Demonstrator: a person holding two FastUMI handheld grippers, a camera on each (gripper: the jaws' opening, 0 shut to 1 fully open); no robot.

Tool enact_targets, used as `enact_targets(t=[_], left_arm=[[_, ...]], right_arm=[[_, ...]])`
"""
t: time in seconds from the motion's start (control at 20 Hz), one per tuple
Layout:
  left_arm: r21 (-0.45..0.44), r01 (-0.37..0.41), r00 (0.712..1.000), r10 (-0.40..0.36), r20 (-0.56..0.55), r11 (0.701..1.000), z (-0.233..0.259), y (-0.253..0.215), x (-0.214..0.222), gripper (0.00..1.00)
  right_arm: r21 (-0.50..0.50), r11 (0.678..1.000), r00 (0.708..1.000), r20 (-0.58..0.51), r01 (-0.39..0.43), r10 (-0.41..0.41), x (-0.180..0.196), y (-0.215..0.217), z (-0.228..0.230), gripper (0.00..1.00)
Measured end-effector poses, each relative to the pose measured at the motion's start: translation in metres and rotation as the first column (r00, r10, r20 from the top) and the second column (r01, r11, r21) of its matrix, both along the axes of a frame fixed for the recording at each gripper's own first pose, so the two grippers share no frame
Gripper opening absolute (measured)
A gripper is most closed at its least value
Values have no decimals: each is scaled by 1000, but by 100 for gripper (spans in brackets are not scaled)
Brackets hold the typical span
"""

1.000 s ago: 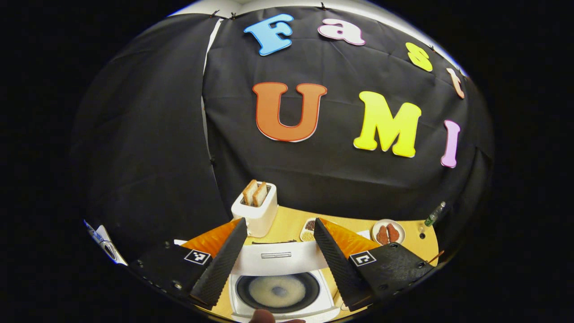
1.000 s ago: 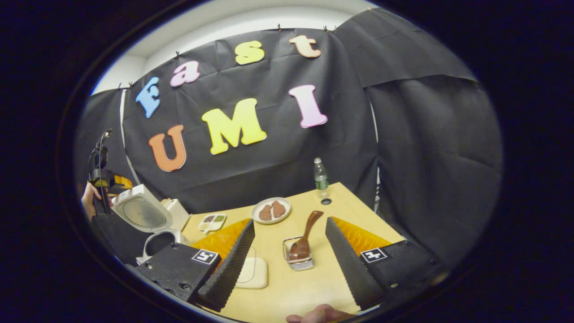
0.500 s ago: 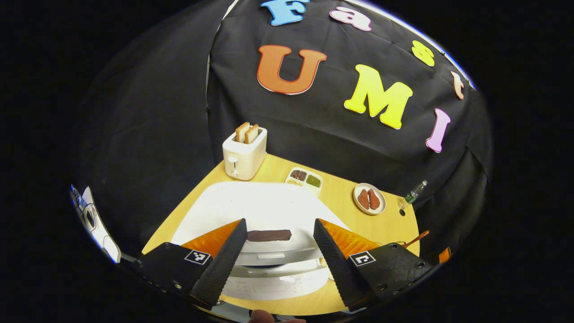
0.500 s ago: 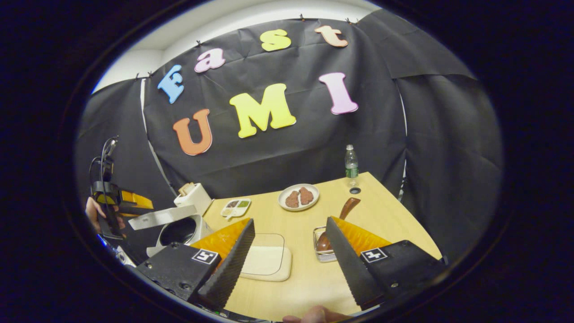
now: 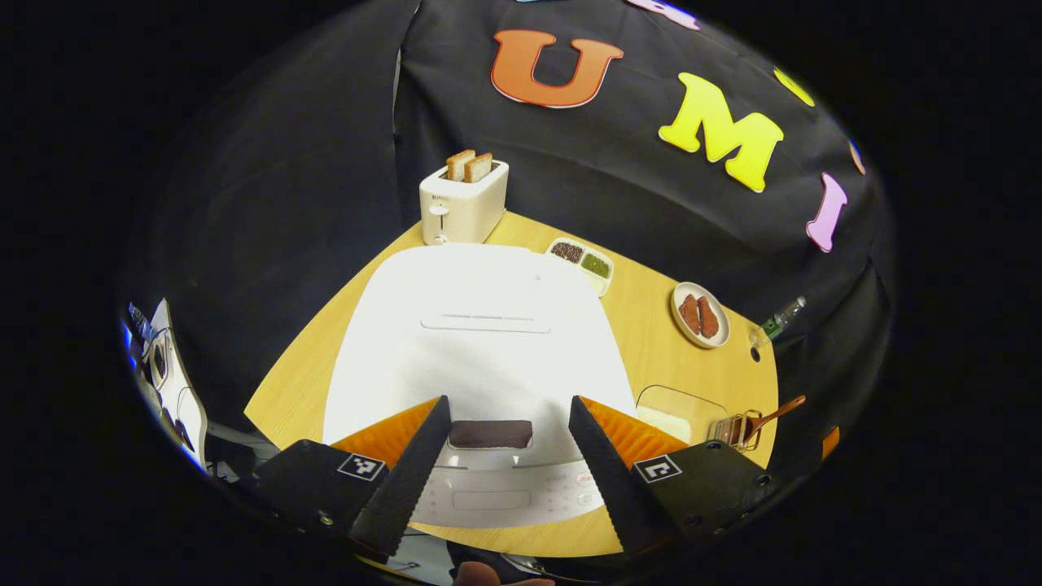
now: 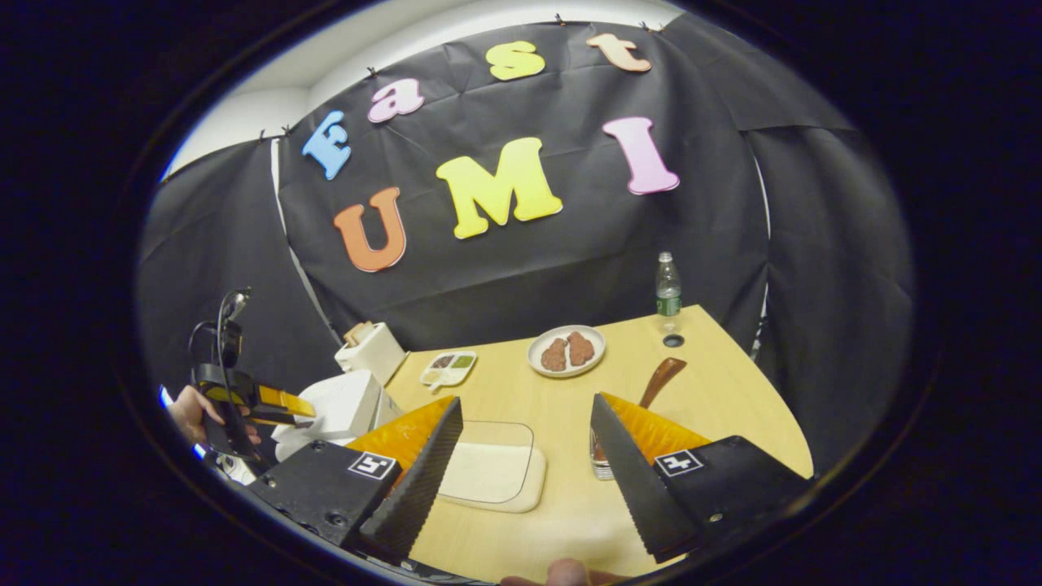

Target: Close the left gripper, press the button to open the rice cooker; take a wooden spoon from the chopstick holder with the right hand, scoop a spoonful of rice and pour it into the rice cooker, then put the wooden spoon back into the chopstick holder.

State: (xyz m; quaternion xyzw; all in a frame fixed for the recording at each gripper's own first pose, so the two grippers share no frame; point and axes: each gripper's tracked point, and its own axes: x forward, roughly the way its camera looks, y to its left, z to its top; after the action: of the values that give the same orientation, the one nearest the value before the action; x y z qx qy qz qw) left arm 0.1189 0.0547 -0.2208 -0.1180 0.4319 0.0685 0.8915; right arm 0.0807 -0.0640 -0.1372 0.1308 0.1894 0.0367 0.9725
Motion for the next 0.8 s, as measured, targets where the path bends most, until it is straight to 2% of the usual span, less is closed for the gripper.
enact_targets(t=[0.2, 0.3, 0.4, 0.6, 0.7, 0.8], left_arm=[[71, -18, 998, 22, -52, 997, -15, -3, 3, 95], [143, 0, 1000, 4, -26, 990, -16, -1, 2, 96], [136, -33, 999, 32, 10, 990, -16, -1, 4, 97], [162, -36, 999, 30, 38, 986, -13, 0, 6, 98], [170, -37, 999, 31, 36, 985, -13, 1, 6, 96], [170, -60, 998, 56, 30, 984, -13, 4, 7, 96]], right_arm=[[0, 999, 999, -2, -53, 53, 20, -4, -4, 96], [-1, 996, 996, -2, -86, 86, 29, -5, -6, 96], [0, 992, 992, -1, -128, 128, 37, -2, -8, 96], [-10, 981, 981, 0, -193, 193, 45, 3, -15, 100], [-7, 982, 982, 16, -189, 189, 42, 1, -11, 96], [-5, 984, 984, 35, -177, 177, 35, 2, -5, 100]])
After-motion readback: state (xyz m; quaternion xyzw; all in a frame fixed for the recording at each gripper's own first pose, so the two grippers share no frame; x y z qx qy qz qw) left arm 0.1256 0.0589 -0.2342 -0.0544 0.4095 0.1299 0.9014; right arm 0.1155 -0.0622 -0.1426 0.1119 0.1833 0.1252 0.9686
